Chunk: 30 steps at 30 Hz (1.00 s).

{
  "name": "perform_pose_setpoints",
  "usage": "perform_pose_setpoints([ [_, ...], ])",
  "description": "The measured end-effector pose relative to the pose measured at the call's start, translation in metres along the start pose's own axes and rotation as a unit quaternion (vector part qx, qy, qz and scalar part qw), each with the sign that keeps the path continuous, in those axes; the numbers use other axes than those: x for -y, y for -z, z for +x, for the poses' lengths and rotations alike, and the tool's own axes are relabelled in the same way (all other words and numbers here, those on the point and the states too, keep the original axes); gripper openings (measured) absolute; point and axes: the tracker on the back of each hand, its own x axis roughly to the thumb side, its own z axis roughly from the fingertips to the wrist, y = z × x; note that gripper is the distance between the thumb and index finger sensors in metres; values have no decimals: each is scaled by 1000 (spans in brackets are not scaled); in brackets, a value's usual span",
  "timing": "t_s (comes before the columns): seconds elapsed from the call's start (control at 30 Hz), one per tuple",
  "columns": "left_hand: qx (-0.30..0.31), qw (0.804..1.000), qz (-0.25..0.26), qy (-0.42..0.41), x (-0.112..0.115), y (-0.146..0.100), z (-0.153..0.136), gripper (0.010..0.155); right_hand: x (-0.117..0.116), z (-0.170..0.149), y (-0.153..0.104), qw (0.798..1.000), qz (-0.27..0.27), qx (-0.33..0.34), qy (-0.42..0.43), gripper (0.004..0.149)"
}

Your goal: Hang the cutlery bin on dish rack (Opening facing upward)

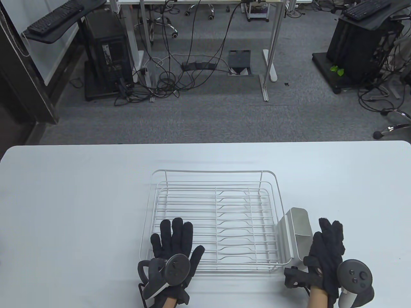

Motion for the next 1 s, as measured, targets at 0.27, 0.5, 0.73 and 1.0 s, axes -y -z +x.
perform_pose_setpoints([
  [0.27,0,1000,-1,0,0,0,0,77,9,17,-6,999,-18,50,8,64],
  [0.5,0,1000,-3,0,0,0,0,77,-14,36,-18,993,24,117,-21,67],
  [0.73,0,1000,-3,1,0,0,0,77,-46,53,-36,978,78,186,-54,68],
  [1.0,0,1000,-4,1,0,0,0,76,-85,69,-60,945,160,257,-120,67],
])
